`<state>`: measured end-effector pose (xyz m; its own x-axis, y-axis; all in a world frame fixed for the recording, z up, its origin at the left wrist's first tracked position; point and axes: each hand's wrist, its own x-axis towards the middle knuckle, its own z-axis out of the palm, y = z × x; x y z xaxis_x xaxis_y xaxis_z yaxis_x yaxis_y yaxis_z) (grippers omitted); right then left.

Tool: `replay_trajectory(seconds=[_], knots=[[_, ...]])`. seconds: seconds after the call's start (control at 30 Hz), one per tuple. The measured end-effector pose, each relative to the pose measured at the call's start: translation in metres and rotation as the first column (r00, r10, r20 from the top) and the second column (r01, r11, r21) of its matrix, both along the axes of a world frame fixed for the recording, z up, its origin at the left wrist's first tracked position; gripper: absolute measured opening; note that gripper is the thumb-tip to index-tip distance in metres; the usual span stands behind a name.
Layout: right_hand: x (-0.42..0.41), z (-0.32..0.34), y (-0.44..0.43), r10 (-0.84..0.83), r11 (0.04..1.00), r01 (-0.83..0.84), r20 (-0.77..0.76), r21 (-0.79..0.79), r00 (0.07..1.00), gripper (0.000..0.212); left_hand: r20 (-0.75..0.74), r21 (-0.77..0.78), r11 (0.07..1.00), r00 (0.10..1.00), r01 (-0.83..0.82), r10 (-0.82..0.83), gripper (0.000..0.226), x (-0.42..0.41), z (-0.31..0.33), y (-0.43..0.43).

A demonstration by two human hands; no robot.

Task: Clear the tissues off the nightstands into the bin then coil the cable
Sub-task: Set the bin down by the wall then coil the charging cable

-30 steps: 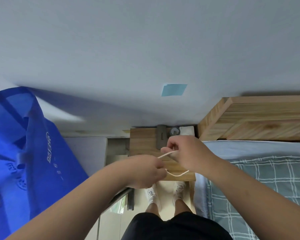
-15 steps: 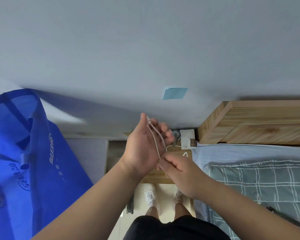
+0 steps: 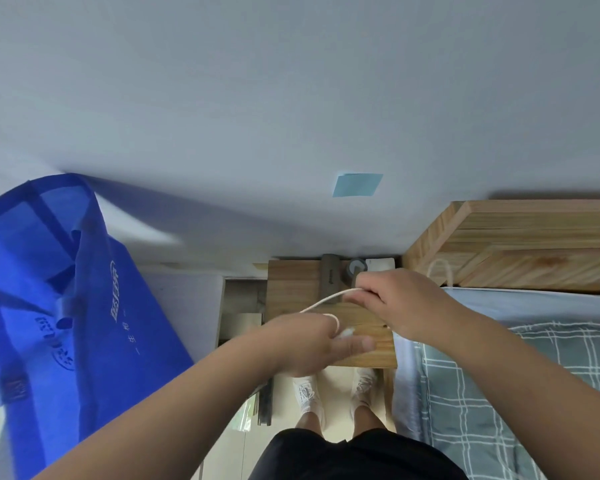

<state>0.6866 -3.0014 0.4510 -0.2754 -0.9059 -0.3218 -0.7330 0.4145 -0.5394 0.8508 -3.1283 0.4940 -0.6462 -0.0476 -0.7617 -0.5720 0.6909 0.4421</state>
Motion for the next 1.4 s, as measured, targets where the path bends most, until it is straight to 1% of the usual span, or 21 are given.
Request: replay_trajectory(seconds=[0.07,0.1,0.17,0.23,0.3,0.43,0.53,0.6,0.67,0.7,0.77,0.8,0.83,0.9,0.97,1.03,1.1,1.2,1.27,1.33,1.4], knots=[[0.002,0.005,0.001,-0.029,0.999,0.029,0.019,0.020,0.999,0.048,0.004,0.085,0.977,0.980,-0.197,0.198,0.097,0.004,-0.014,-0.005],[0.005,0.008,0.003,-0.052,0.998,0.051,0.046,0.029,0.998,0.046,0.001,0.189,0.916,0.933,-0.353,0.360,0.101,0.006,-0.021,-0.010],[0.018,0.011,0.006,-0.083,0.996,0.078,0.132,0.040,0.988,0.041,0.004,0.412,0.693,0.762,-0.592,0.648,0.083,0.007,-0.033,-0.014],[0.039,0.011,0.009,-0.119,0.993,0.114,0.249,0.035,0.961,0.037,0.030,0.576,0.413,0.523,-0.705,0.852,0.073,-0.002,-0.040,-0.013],[0.059,0.009,0.012,-0.189,0.980,0.196,0.418,0.028,0.889,0.035,0.128,0.704,0.137,0.314,-0.697,0.941,0.073,-0.012,-0.043,-0.008],[0.076,0.004,0.015,-0.249,0.959,0.281,0.611,0.044,0.752,0.033,0.429,0.797,-0.326,0.097,-0.509,0.898,0.058,-0.027,-0.031,-0.010],[0.079,-0.004,0.027,-0.184,0.980,0.191,0.609,0.055,0.772,0.035,0.543,0.796,-0.485,0.076,-0.362,0.836,0.052,-0.025,-0.013,-0.027],[0.076,-0.011,0.034,-0.162,0.986,0.149,0.588,0.070,0.792,0.038,0.568,0.809,-0.496,0.197,-0.315,0.799,0.053,-0.020,0.001,-0.033],[0.067,-0.014,0.036,-0.175,0.984,0.153,0.553,0.086,0.815,0.037,0.511,0.852,-0.381,0.408,-0.361,0.757,0.050,-0.013,0.012,-0.030],[0.060,-0.015,0.034,-0.172,0.985,0.150,0.501,0.083,0.848,0.036,0.437,0.881,-0.232,0.519,-0.412,0.735,0.046,-0.009,0.016,-0.026],[0.045,-0.013,0.029,-0.127,0.991,0.108,0.336,0.076,0.933,0.035,0.227,0.851,0.257,0.761,-0.458,0.607,0.040,-0.004,0.021,-0.016],[0.039,-0.010,0.026,-0.086,0.994,0.065,0.259,0.087,0.962,0.033,0.143,0.763,0.504,0.866,-0.405,0.480,0.041,-0.003,0.022,-0.011],[0.034,-0.009,0.023,-0.036,0.995,0.015,0.203,0.103,0.979,0.032,0.091,0.645,0.693,0.933,-0.322,0.349,0.044,-0.003,0.021,-0.007],[0.029,-0.006,0.017,0.043,0.991,-0.061,0.150,0.121,0.988,0.034,0.051,0.382,0.913,0.990,-0.142,0.132,0.055,-0.003,0.016,0.001],[0.027,-0.002,0.012,0.052,0.991,-0.065,0.115,0.117,0.992,0.038,0.091,0.201,0.980,0.996,-0.011,-0.007,0.060,-0.001,0.010,0.005],[0.026,0.001,0.009,0.009,0.994,-0.022,0.111,0.111,0.994,0.037,0.141,0.176,0.984,0.990,-0.041,0.016,0.075,0.006,0.002,0.006],[0.027,0.004,0.010,-0.049,0.996,0.037,0.133,0.087,0.990,0.038,0.118,0.212,0.953,0.973,-0.218,0.196,0.100,0.012,-0.009,-0.002],[0.038,0.010,0.013,-0.103,0.994,0.095,0.187,0.049,0.977,0.035,0.067,0.367,0.756,0.826,-0.542,0.560,0.079,0.015,-0.030,-0.013],[0.051,0.013,0.014,-0.133,0.991,0.130,0.246,0.027,0.960,0.034,0.045,0.452,0.558,0.643,-0.696,0.765,0.070,0.012,-0.040,-0.015],[0.065,0.011,0.015,-0.166,0.985,0.174,0.355,0.009,0.920,0.033,0.139,0.607,0.224,0.379,-0.763,0.915,0.062,0.007,-0.049,-0.014],[0.078,0.007,0.016,-0.196,0.975,0.222,0.486,0.005,0.852,0.031,0.295,0.738,-0.087,0.204,-0.669,0.933,0.050,0.002,-0.047,-0.011]])
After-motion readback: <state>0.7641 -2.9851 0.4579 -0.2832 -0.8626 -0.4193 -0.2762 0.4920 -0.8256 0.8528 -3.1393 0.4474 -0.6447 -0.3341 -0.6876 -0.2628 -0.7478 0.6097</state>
